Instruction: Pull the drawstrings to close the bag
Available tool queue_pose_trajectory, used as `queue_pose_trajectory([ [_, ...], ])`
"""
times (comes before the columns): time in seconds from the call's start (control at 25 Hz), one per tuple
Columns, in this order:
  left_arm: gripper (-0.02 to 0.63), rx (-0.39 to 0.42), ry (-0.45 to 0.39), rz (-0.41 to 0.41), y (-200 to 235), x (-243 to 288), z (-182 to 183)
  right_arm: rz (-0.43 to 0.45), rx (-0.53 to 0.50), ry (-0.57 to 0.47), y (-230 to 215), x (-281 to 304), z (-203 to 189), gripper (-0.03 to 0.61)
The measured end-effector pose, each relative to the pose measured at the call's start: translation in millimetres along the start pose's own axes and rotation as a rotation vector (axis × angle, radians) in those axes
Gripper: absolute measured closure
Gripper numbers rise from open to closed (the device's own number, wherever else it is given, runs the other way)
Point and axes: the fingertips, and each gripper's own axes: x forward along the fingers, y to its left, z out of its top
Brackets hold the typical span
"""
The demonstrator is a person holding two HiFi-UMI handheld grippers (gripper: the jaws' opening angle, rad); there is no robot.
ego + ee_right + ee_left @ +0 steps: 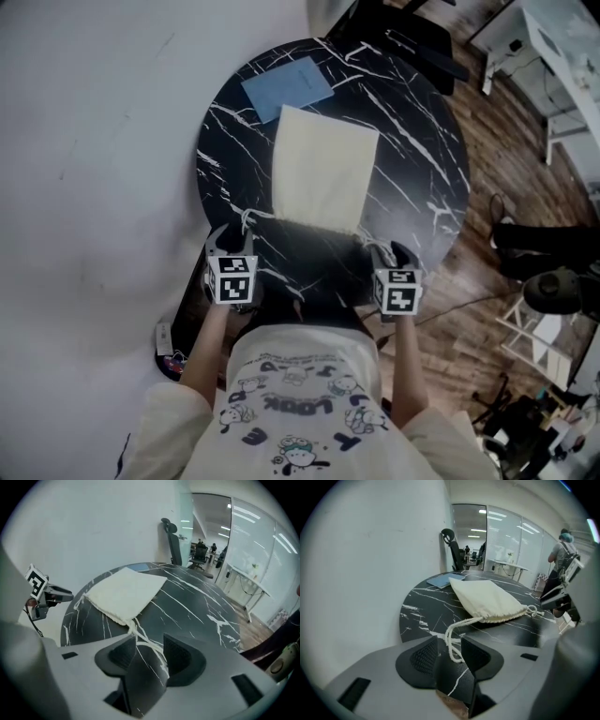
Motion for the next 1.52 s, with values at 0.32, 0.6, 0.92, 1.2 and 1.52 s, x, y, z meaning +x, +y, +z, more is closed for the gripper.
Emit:
queue_pose_trajectory([
  [0.32,0.431,0.265,-0.041,-0.094,-41,9,45,0.141,-0.226,0.021,55,19,38,0.383],
  [0.6,0.422,0.553,0.034,-0.157,-60,27,40,0.209,-0.481,0.201,62,44,15,0.407],
  [0.92,0.42,0.636,0.132,-0.198,-65,43,31,0.216,-0.591,0.257,67,53,10,0.493],
  [1.2,0.533,0.631,0.219,-0.231,-68,44,22,0.19,-0.625,0.273,64,52,7,0.551],
  [1.52,0.565,0.444,0.278,-0.271,-71,41,20,0.102,-0.476,0.209,54,48,17,0.558],
])
